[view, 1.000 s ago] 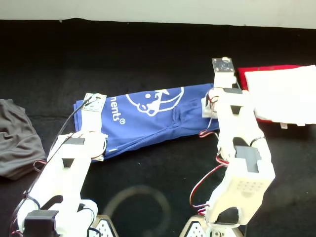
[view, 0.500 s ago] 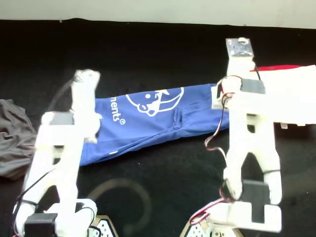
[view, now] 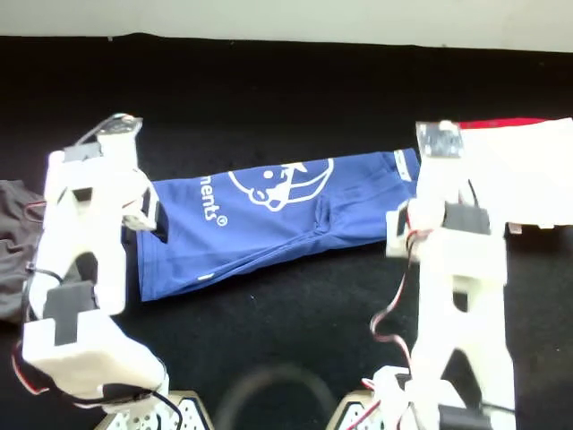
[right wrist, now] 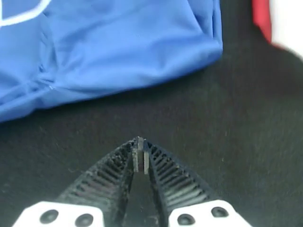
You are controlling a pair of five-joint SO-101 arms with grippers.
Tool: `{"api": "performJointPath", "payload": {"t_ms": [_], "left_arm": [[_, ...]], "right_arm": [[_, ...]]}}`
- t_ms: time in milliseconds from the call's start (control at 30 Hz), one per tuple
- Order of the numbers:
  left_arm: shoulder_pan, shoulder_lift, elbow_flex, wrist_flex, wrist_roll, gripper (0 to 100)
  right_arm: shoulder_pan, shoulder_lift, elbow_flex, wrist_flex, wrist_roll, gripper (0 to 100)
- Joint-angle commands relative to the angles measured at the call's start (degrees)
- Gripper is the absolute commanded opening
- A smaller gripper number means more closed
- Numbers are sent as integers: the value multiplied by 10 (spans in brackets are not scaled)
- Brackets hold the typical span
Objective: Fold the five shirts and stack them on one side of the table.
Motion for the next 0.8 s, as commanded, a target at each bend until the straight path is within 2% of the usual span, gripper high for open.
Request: {"api": "performJointPath", "payload": {"t_ms": [0, 200, 600, 667, 767], "left_arm": [[-28, 25, -56, 4, -8, 213], [-31, 82, -73, 4, -34, 210], [-7, 158, -70, -18, -35, 208], [4, 164, -71, -18, -36, 162], [14, 174, -82, -20, -37, 0]], "right_arm": [[34, -68, 58, -15, 7, 6], [58, -145, 143, -41, 52, 6], [58, -162, 372, -226, 50, 6], [58, -162, 402, -266, 50, 6], [57, -162, 448, -332, 50, 6]]}}
